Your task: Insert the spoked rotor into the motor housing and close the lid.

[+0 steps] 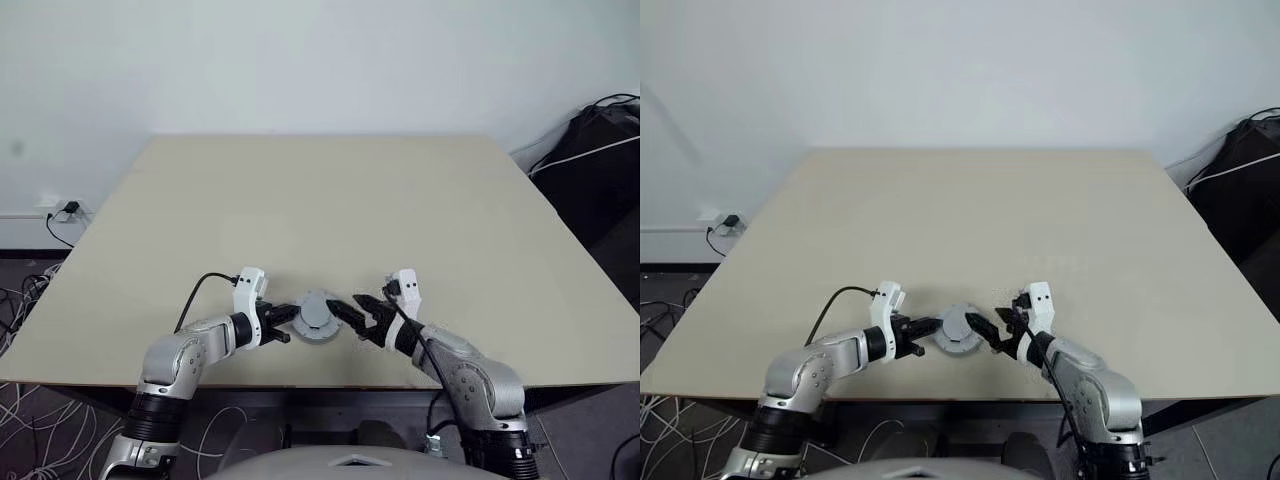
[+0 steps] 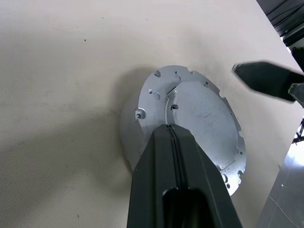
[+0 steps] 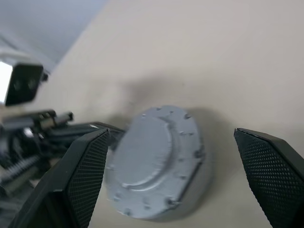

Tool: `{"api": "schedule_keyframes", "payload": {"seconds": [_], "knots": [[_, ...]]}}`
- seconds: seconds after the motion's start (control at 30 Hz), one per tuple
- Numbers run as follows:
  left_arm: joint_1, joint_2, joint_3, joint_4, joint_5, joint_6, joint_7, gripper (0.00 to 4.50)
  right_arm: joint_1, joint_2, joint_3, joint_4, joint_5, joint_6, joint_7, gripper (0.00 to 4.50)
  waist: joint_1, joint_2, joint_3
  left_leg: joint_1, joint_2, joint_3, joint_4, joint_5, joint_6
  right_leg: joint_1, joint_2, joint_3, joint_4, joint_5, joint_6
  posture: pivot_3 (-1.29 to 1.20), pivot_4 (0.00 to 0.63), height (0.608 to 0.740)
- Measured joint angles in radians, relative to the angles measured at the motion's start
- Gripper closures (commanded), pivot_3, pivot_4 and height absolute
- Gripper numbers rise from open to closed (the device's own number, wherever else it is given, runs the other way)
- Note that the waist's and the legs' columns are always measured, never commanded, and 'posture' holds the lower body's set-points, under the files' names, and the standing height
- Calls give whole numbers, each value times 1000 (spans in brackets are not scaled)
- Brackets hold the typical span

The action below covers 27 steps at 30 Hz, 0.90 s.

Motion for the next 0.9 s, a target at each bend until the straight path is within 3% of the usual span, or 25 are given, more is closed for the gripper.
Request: {"api": "schedule_keyframes", "payload": {"seconds": [0.17, 0.4, 0.9], "knots": [[2, -1, 0, 0, 1, -3, 0, 4500, -24, 62, -74, 21, 103, 124, -90, 21, 0, 1, 1, 0, 0, 0, 0, 0, 0, 0, 0, 0, 0, 0, 0, 0, 0, 740], [7, -2, 1, -2, 1, -7, 0, 4500, -48, 69, -107, 90, 124, 181, -158, 21, -1, 3, 0, 0, 0, 1, -1, 0, 0, 0, 0, 0, 0, 0, 0, 0, 0, 740], [12, -1, 5, -8, 1, -8, 0, 4500, -78, 101, -191, 185, 264, 351, -165, 21, -7, 4, 1, 0, 0, 1, -1, 0, 0, -1, 1, 0, 0, 0, 0, 0, 0, 740]]}}
